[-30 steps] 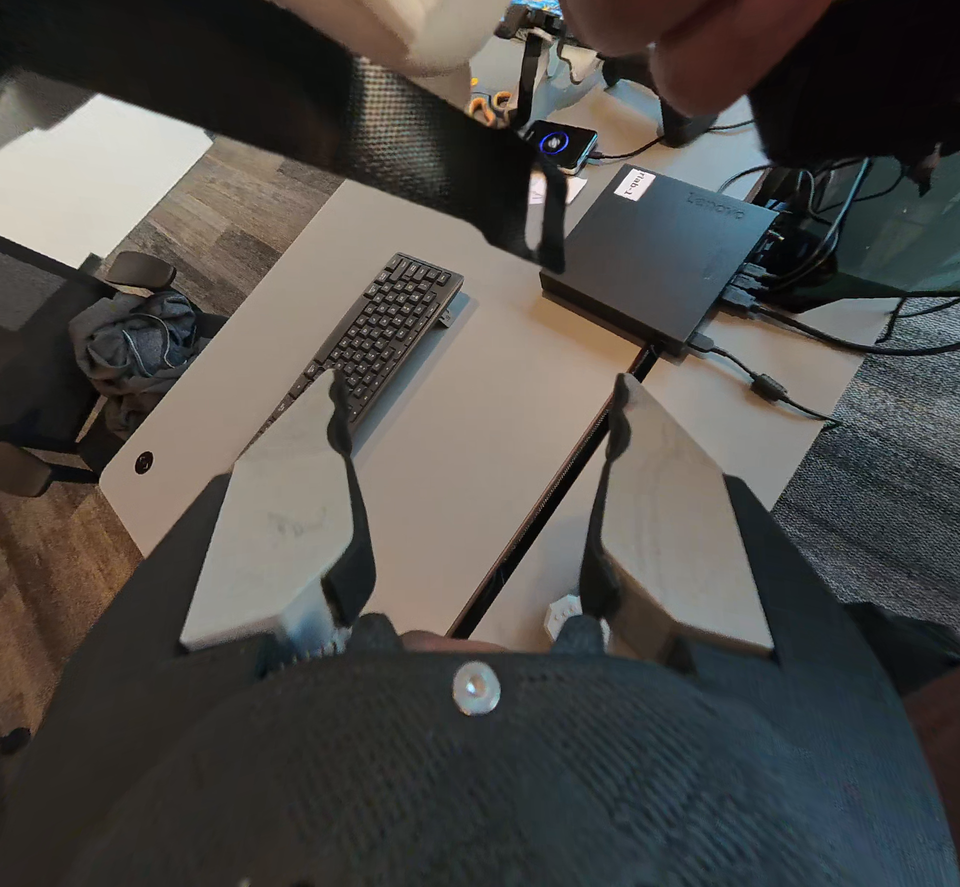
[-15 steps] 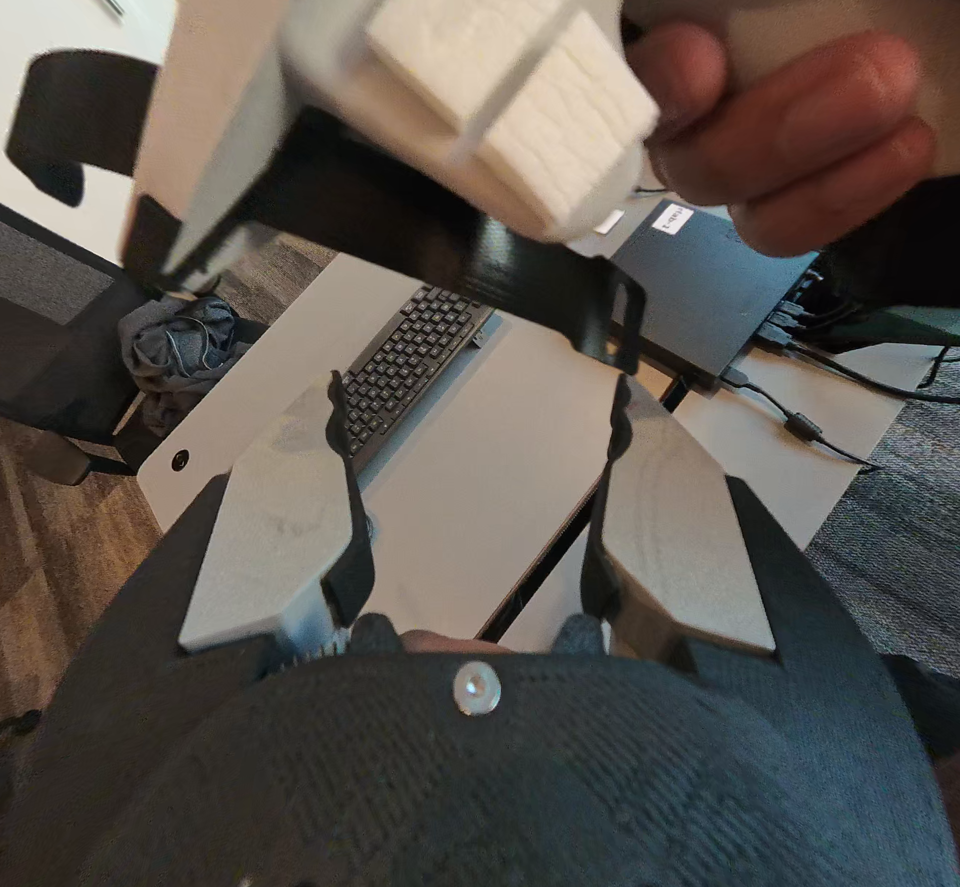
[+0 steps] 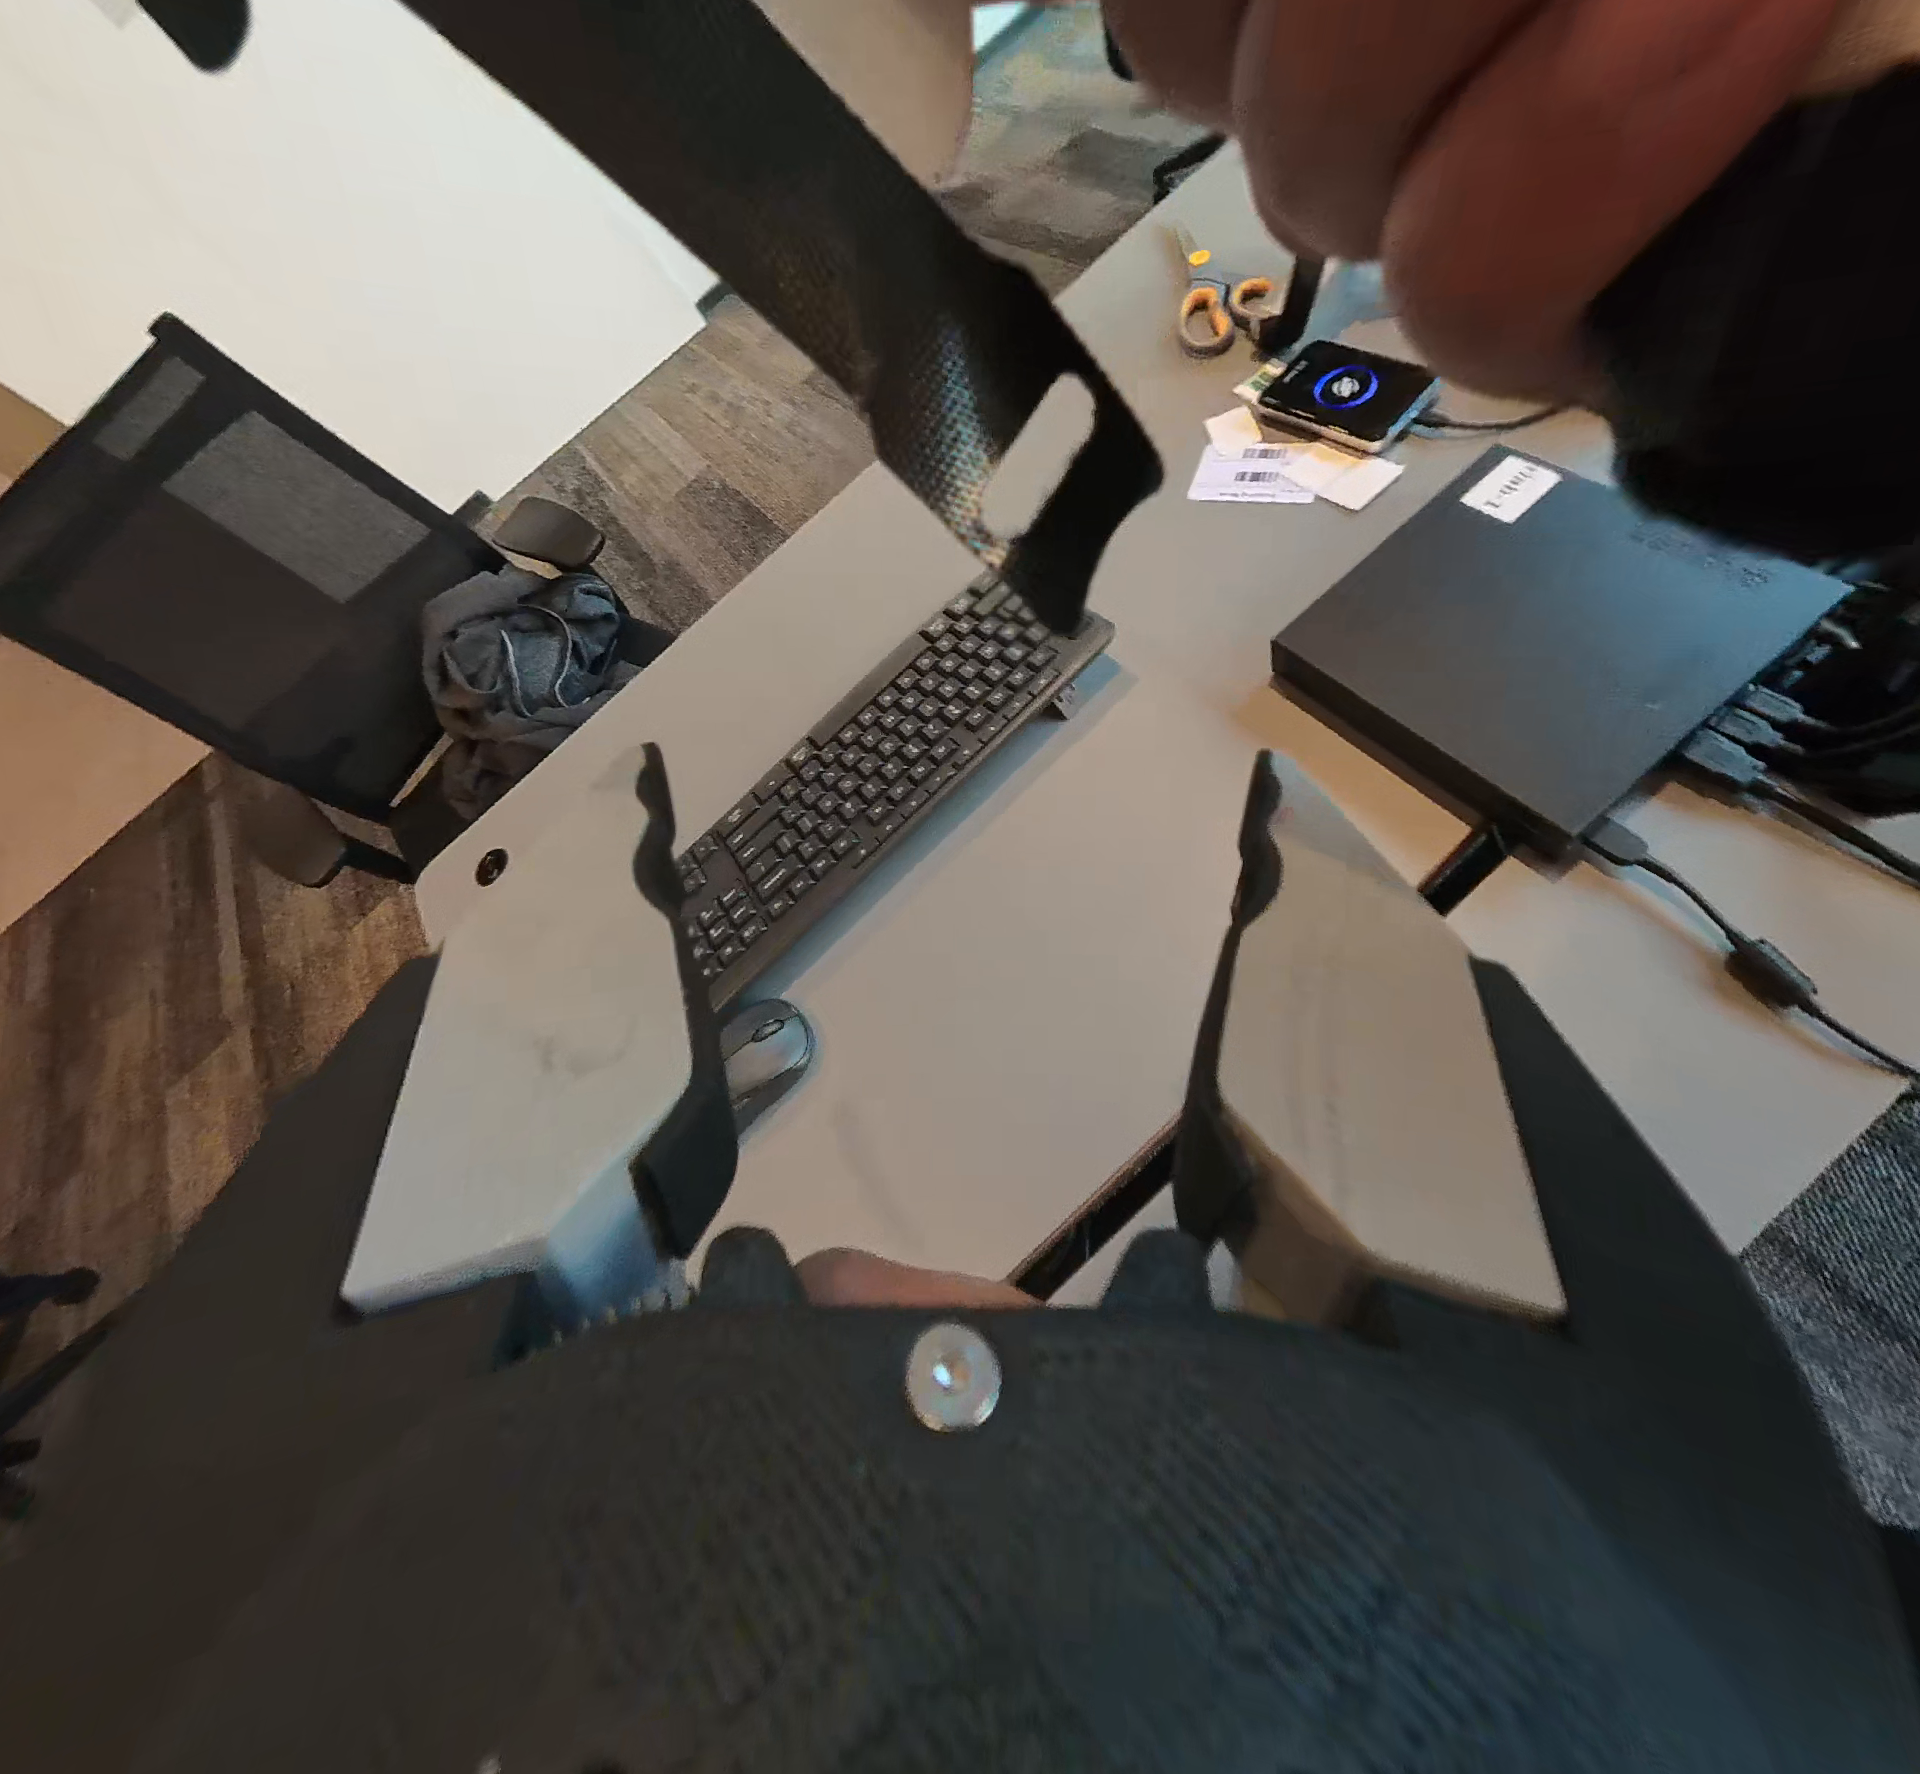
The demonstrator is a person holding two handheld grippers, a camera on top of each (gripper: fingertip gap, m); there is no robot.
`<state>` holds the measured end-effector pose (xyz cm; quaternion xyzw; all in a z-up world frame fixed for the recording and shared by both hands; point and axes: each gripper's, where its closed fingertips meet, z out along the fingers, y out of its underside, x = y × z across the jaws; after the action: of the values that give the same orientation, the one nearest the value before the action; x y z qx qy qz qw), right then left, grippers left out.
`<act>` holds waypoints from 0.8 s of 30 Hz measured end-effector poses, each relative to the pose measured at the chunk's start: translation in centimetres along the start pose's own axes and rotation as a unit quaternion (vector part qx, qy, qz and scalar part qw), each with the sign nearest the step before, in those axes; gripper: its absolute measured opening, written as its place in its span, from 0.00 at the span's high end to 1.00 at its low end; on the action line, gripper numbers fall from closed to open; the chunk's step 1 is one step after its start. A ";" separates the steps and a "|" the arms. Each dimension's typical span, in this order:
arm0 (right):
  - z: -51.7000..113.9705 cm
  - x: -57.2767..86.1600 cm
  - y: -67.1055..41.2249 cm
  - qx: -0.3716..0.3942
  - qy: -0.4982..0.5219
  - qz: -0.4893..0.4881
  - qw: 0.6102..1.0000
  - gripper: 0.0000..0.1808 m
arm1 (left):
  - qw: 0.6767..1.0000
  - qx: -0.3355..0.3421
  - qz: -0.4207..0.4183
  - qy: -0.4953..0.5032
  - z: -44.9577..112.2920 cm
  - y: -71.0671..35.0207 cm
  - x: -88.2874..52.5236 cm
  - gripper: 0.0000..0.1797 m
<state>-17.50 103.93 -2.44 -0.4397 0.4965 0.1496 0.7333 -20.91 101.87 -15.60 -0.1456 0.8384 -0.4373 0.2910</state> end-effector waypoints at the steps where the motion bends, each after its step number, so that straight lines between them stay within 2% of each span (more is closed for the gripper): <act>1: 0.1 0.0 -0.2 0.011 -0.008 0.011 1.000 1.00 | 1.000 0.003 -0.007 -0.009 -0.1 -0.1 -0.4 0.40; 6: -0.1 0.0 -1.6 0.091 -0.050 0.066 0.992 1.00 | 0.998 0.010 -0.046 -0.043 -0.3 -0.2 -2.2 0.40; 9: -0.3 -0.4 -2.4 0.136 -0.068 0.074 0.986 1.00 | 0.995 0.006 -0.067 -0.067 -0.2 -0.1 -3.3 0.46; 14: -0.4 -1.2 -3.1 0.187 -0.113 0.108 0.970 1.00 | 0.994 0.005 -0.073 -0.076 -0.1 -0.1 -4.1 0.45; 17: 0.2 -1.1 -1.9 0.151 -0.084 0.067 0.983 1.00 | 0.996 0.003 -0.063 -0.064 -0.3 -0.2 -4.3 0.45; 20: 0.8 -1.6 0.3 0.071 -0.043 -0.016 0.996 1.00 | 0.999 -0.001 -0.033 -0.032 -1.0 -0.3 -4.5 0.45; 24: 0.7 -3.6 2.8 -0.032 -0.040 -0.097 0.994 1.00 | 0.999 -0.032 0.018 0.028 -2.0 0.1 -4.2 0.43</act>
<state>-20.55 106.81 -0.65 -0.5026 0.4171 0.1110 0.7491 -18.82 105.34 -13.21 -0.1276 0.8622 -0.4090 0.2702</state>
